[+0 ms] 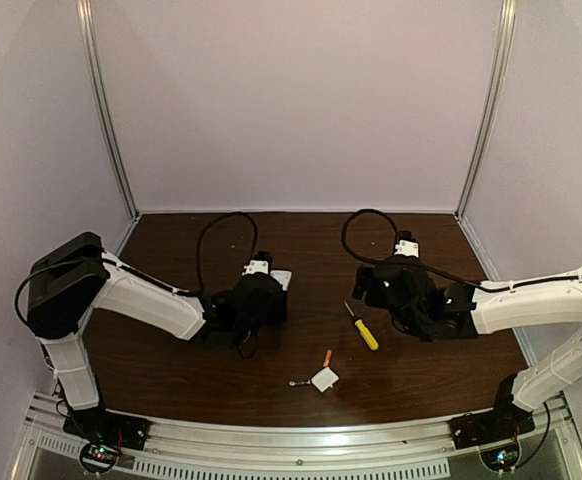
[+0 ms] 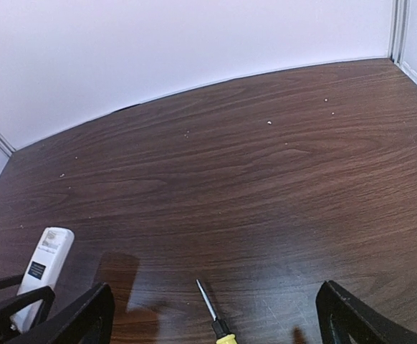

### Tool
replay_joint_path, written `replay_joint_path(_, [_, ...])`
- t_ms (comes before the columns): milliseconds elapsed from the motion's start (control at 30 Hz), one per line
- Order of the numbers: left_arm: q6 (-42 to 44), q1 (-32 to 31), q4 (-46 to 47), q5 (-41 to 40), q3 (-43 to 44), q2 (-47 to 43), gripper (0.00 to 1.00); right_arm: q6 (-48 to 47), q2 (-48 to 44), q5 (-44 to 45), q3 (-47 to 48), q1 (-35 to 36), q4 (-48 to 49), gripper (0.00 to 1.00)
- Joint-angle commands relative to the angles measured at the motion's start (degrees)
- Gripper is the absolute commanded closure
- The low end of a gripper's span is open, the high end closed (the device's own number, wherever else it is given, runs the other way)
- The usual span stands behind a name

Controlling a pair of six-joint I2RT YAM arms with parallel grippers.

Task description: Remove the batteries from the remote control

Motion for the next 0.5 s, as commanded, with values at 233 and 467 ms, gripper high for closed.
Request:
replay_joint_path(233, [-11.96,-2.59,-7.76,-6.58,9.14,8.32,1.00,3.68,-4.63,2.58,-1.25,0.88,-4.05,0.00])
replay_joint_path(467, [-13.03,-2.60,-8.67,-7.38,12.08,12.01,0.98,3.07,-5.97,2.36,-2.62,0.97,-2.40,0.00])
